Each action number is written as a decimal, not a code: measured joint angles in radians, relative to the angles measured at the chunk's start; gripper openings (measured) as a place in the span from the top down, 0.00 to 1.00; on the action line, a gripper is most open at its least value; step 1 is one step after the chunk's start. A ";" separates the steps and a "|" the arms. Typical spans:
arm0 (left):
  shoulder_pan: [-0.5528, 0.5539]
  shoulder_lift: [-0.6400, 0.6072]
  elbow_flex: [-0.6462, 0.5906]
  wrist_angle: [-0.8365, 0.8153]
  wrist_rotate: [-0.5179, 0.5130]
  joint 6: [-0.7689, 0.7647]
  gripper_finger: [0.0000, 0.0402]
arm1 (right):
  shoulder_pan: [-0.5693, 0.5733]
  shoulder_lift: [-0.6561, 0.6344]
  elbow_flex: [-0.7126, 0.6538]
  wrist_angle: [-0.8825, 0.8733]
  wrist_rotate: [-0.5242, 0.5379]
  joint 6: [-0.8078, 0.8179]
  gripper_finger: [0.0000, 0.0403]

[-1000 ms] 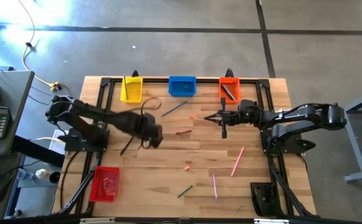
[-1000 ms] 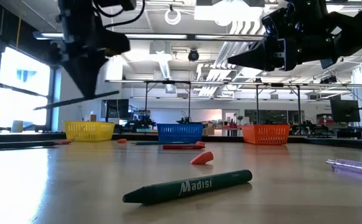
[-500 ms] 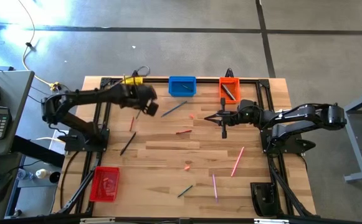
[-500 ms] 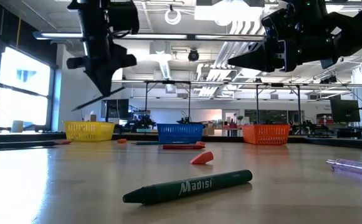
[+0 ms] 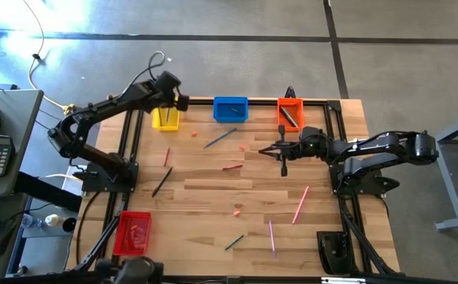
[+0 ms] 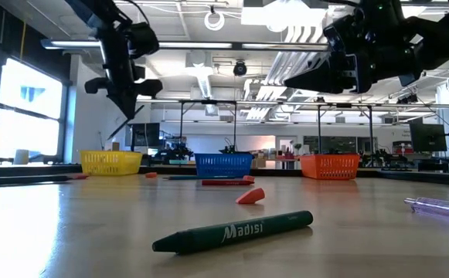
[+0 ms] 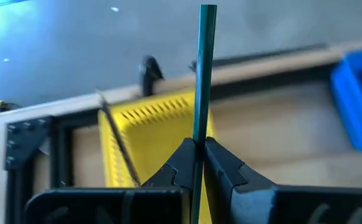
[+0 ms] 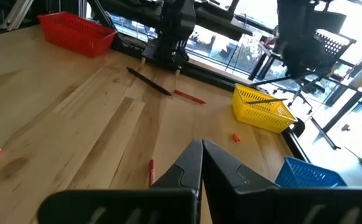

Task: Sort crayons/erasers/pens/pencils in bins
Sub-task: Put the green colored pencil into the yellow bin

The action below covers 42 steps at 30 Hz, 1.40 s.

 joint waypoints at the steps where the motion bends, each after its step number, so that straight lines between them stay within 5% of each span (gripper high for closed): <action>1: 0.022 0.005 0.000 0.014 -0.002 0.006 0.99 | 0.000 0.000 0.000 -0.003 0.000 0.005 1.00; 9: 0.159 0.119 0.000 0.146 -0.005 0.058 0.99 | 0.000 0.000 0.000 0.002 0.000 0.023 1.00; 35: 0.093 0.196 -0.137 0.179 -0.103 -0.150 0.99 | 0.000 0.000 0.000 0.064 0.015 -0.040 1.00; 42: 0.075 0.195 -0.143 0.172 -0.132 -0.174 0.89 | 0.000 0.000 0.000 0.067 0.016 -0.066 1.00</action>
